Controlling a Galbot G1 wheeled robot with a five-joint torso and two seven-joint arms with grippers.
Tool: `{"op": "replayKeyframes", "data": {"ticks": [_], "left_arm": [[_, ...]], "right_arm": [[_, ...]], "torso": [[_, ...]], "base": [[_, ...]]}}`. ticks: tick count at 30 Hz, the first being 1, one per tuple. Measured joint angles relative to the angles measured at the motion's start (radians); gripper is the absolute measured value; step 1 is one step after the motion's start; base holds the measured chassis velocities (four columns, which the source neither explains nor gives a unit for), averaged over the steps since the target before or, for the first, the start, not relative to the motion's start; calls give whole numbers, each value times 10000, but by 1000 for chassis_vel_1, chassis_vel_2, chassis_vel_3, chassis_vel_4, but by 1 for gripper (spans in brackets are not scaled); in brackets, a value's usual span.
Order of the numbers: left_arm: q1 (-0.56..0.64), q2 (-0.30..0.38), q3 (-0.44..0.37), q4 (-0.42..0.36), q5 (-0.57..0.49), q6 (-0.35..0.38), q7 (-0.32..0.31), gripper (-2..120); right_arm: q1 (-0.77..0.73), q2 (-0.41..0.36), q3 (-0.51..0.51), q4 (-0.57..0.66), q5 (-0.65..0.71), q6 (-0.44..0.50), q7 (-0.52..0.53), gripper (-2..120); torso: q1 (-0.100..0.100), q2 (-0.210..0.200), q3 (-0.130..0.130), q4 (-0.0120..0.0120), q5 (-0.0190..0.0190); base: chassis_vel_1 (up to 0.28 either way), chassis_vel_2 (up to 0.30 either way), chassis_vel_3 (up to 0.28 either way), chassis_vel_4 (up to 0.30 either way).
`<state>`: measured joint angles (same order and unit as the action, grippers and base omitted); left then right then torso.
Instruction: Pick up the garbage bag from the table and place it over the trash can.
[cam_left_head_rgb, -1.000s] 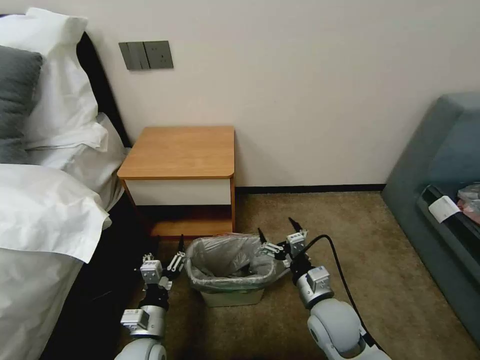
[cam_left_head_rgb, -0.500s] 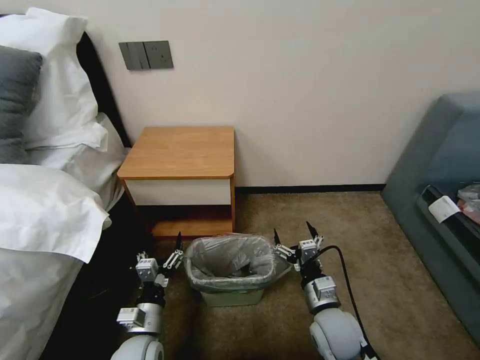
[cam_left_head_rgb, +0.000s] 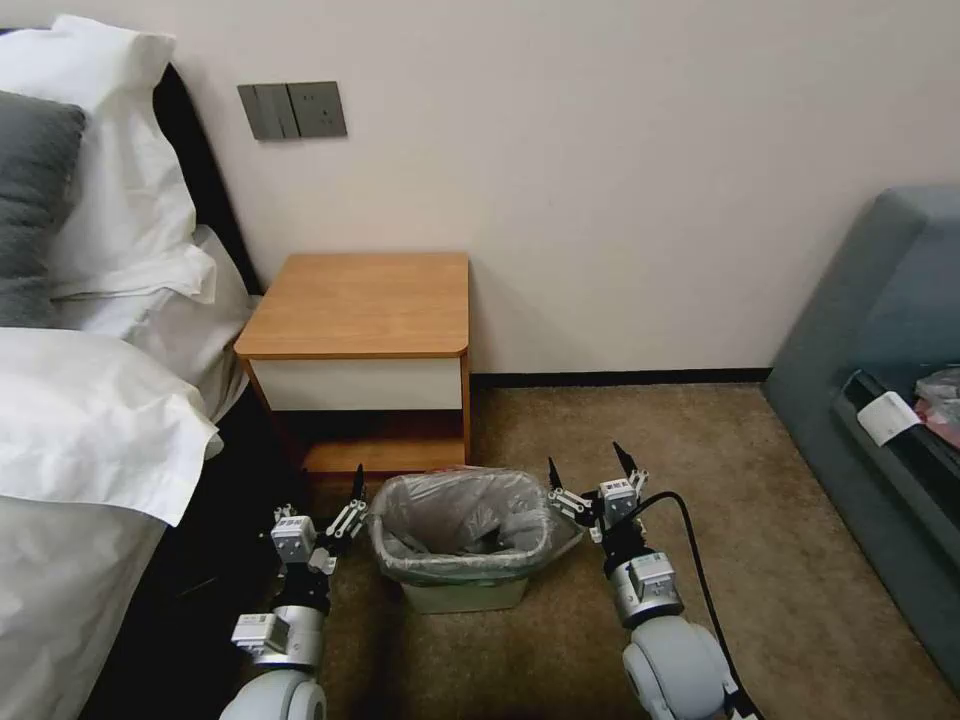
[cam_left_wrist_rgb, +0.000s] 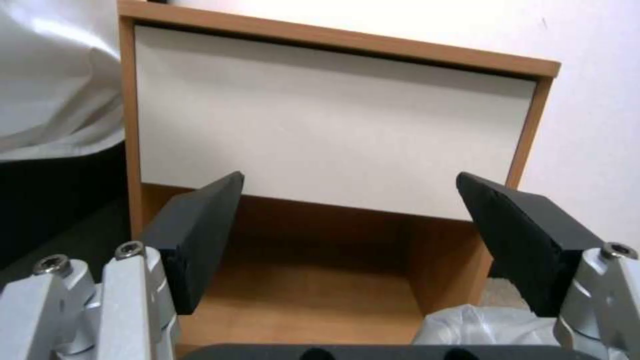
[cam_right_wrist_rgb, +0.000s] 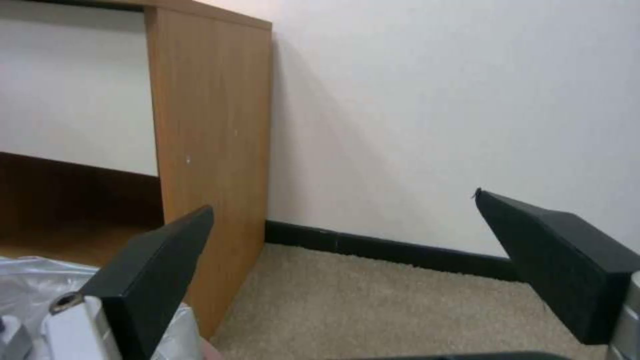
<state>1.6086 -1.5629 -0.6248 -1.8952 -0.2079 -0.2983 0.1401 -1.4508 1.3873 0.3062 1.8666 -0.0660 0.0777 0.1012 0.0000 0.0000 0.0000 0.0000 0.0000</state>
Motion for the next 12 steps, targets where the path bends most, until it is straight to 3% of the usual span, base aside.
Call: {"op": "replayKeyframes", "data": {"ticks": [12], "left_arm": [[1,-2,1,-4,2,10,0,83]], "right_arm": [[5,-6,-7,12,11,-13,-1,100]], "torso": [[0,0,0,0,0]], "base": [[0,0,0,0]]}}
